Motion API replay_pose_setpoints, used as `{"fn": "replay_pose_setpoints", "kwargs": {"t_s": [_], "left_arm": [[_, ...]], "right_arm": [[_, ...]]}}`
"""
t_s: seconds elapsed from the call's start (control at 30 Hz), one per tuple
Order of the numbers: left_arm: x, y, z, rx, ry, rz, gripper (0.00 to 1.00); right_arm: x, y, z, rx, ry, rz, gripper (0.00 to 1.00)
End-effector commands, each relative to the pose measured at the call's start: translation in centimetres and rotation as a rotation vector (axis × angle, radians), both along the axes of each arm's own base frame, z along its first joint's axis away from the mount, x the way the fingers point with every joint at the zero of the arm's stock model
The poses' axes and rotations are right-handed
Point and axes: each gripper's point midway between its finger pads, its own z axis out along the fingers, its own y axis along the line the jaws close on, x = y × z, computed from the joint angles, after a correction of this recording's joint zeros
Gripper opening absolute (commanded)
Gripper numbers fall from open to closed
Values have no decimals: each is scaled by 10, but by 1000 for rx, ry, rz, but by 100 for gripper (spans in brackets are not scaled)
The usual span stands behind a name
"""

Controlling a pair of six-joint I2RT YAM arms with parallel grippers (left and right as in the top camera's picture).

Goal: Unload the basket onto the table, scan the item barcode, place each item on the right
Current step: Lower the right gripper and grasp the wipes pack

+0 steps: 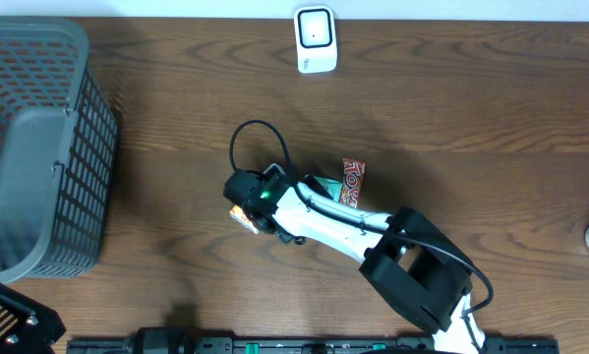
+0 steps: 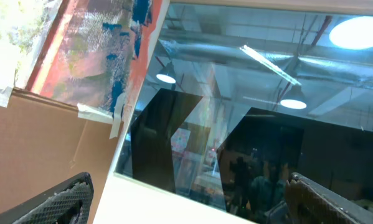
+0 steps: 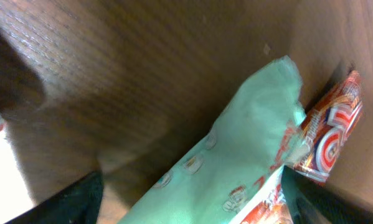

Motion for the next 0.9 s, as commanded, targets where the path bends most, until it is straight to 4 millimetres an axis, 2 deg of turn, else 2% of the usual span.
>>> {"fn": "replay_pose_setpoints", "kwargs": {"t_s": [0.0,0.1,0.17,0.23,0.3,0.33,0.37,0.5,0.6,0.7,0.8,0.87], "left_arm": [[-3,-3,0,2,-14,-16,98],[-3,-3,0,2,-14,-16,98],[-3,-3,0,2,-14,-16,98],[-3,-3,0,2,-14,-16,98],[-3,-3,0,2,-14,-16,98],[-3,-3,0,2,-14,-16,98],[-3,-3,0,2,-14,-16,98],[-3,-3,0,2,-14,-16,98],[-3,-3,0,2,-14,-16,98],[-3,-3,0,2,-14,-16,98],[-3,-3,0,2,-14,-16,98],[-3,-3,0,3,-14,-16,98]], "right_arm": [[-15,-38,-41,-133,84,-15,74],[-22,-51,-47,-154,104,-41,72],[-26,-57,-51,-166,122,-46,58],[-32,-61,-55,-167,140,-60,40],[-36,-64,-57,-165,152,-73,12],[-37,-63,-58,-162,157,-74,4],[-38,-63,-59,-157,165,-75,1],[-40,-59,-53,-154,188,-78,1],[-43,-50,-35,-137,240,-86,1],[-52,-20,-7,-19,351,-41,1],[-66,24,33,207,498,100,1],[-72,40,57,327,549,153,1]]}}
